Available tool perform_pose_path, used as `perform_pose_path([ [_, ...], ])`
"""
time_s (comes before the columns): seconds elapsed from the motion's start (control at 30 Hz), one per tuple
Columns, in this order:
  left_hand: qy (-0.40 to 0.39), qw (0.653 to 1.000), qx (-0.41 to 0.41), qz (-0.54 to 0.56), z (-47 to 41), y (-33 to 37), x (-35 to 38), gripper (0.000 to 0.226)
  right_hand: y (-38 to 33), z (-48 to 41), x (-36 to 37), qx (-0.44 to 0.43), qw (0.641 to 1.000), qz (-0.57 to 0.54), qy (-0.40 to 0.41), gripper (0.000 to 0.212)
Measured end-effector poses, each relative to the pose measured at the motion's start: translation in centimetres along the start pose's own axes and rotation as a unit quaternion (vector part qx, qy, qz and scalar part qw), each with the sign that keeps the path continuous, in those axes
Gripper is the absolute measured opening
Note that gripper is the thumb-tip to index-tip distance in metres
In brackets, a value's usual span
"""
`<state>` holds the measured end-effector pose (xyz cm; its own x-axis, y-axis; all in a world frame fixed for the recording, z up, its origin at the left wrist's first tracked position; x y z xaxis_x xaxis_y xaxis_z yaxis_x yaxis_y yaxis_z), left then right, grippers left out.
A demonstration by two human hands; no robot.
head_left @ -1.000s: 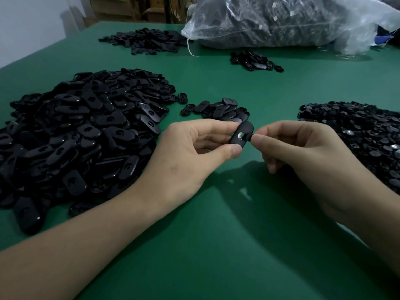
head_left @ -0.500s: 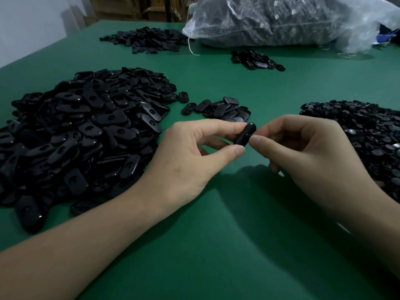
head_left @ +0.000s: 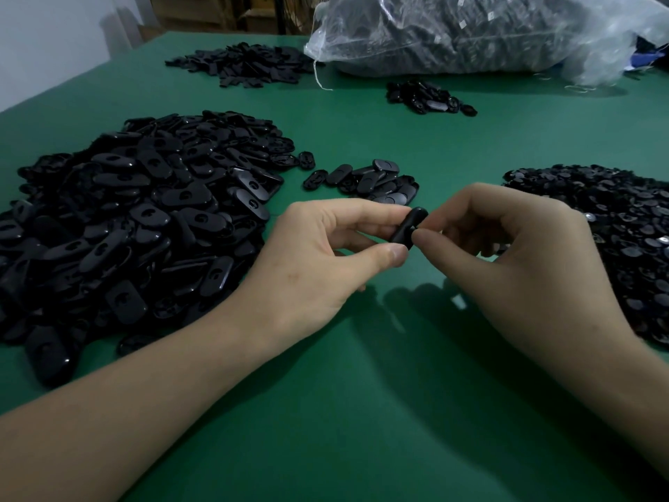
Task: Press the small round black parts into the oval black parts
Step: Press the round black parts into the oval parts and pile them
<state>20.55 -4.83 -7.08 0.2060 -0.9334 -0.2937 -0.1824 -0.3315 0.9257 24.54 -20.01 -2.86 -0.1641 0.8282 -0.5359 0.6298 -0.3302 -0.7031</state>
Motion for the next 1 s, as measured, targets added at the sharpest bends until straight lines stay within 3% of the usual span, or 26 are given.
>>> perform_pose_path([
  [0.13,-0.001,1.0,0.003,-0.002,0.0,0.2,0.0,0.033,-0.4,0.2,-0.1,-0.02,1.0,0.013,0.011,0.01],
  [0.47,0.001,1.0,-0.009,0.012,0.1,0.0,0.1,0.023,-2.2,0.5,-0.1,-0.093,0.979,0.177,0.028,0.008],
  [0.7,0.012,0.999,-0.033,0.027,0.1,-0.5,-0.1,0.017,-3.7,1.2,0.6,-0.146,0.947,0.284,0.045,0.016],
  [0.9,0.019,0.998,-0.049,0.029,0.0,-1.0,-0.4,0.018,-3.8,1.4,1.3,-0.156,0.935,0.317,0.03,0.021],
  [1.0,0.043,0.997,-0.057,0.034,-0.1,-1.3,-0.8,0.018,-4.1,1.7,2.2,-0.152,0.928,0.341,0.007,0.011],
])
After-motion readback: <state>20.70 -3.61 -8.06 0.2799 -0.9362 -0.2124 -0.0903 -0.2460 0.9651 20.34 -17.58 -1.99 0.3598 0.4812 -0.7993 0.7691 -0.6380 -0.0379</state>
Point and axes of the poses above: each hand's wrist, its own z-axis away from the middle knuckle, its own x-axis out of the palm, y = z × x, the point moved 10 cm from there along -z, towards the middle knuckle, and after that the axes turned 6 degrees about -z, right-handed, at the moved point
